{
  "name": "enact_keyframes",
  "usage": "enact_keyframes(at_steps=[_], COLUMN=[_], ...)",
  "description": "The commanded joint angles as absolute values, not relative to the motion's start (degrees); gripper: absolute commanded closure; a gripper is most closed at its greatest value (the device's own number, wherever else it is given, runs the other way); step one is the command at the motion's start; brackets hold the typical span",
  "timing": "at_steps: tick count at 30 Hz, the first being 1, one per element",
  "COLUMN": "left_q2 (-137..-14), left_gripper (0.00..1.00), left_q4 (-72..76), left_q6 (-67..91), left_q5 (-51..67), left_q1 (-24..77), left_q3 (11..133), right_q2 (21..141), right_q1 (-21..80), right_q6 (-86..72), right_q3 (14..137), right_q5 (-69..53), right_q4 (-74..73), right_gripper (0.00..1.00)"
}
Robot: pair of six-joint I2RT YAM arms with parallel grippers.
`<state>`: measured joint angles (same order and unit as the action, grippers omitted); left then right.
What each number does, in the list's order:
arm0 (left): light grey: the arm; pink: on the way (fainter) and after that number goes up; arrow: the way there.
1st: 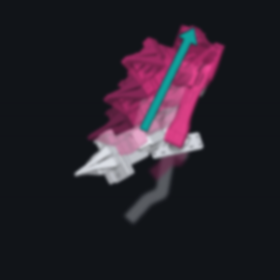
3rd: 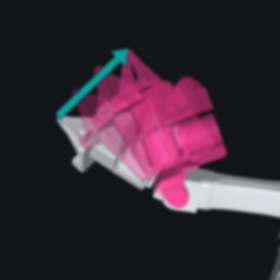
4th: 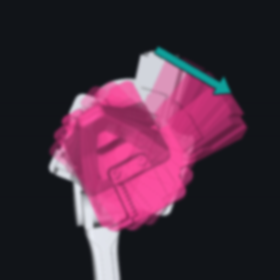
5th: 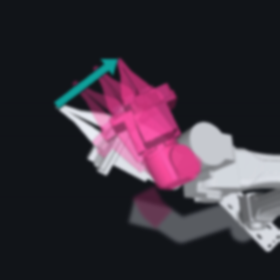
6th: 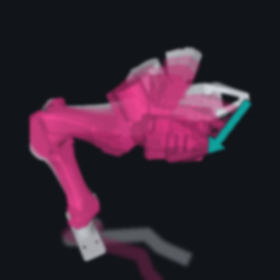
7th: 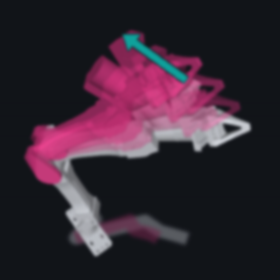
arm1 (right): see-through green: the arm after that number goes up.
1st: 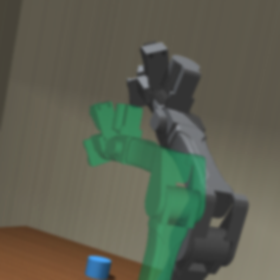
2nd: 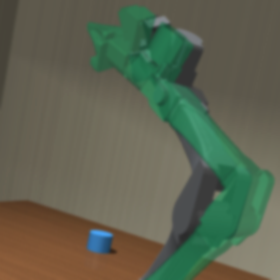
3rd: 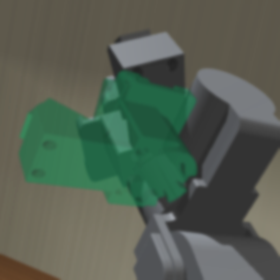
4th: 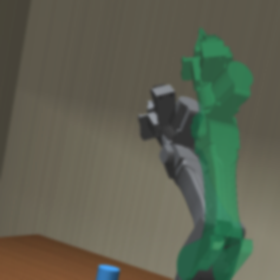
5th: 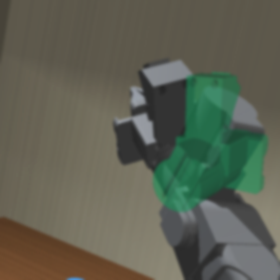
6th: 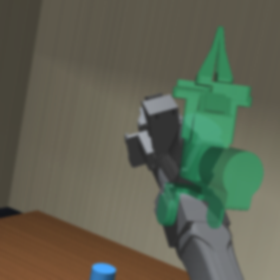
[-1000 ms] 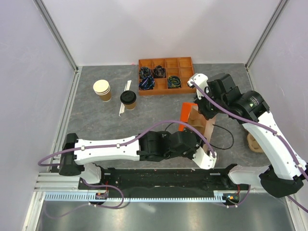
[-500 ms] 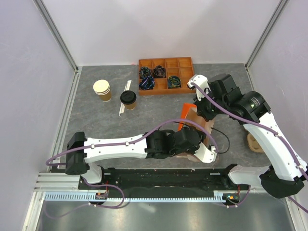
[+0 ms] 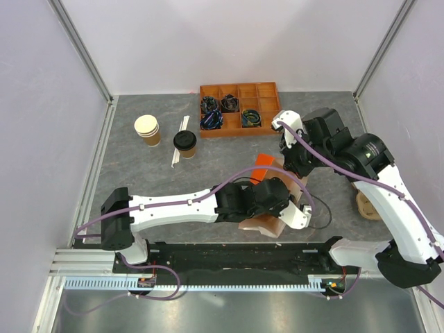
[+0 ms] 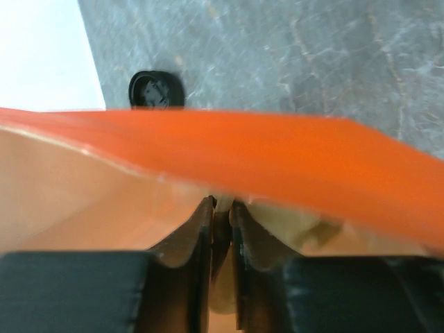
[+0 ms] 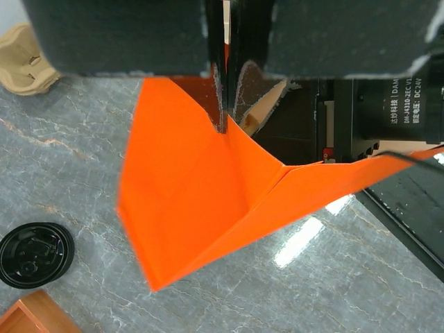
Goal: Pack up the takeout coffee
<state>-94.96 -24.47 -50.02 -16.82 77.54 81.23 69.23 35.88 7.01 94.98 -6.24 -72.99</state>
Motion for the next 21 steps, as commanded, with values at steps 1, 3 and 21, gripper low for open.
enact_keyframes(at_steps=[1, 3, 21], left_q2=[-93.9, -93.9, -92.3], left_gripper=[0.89, 0.97, 0.98], left_q4=[-29.0, -31.7, -34.4], left_q6=[-49.8, -48.9, -48.7], left_q5=[-12.3, -11.2, -16.3], left_q1=[77.5, 77.6, 80.0], left_q3=[85.9, 87.4, 92.8], right_q2=[67.6, 67.5, 67.6], right_q1=[36.1, 36.1, 37.1], right_q6=[6.4, 6.5, 6.9], right_q3=[96.0, 95.8, 96.0], right_q5=[-7.5, -7.5, -3.5], right_q4=[-72.7, -72.6, -70.2], right_gripper=[1.00, 1.00, 1.00])
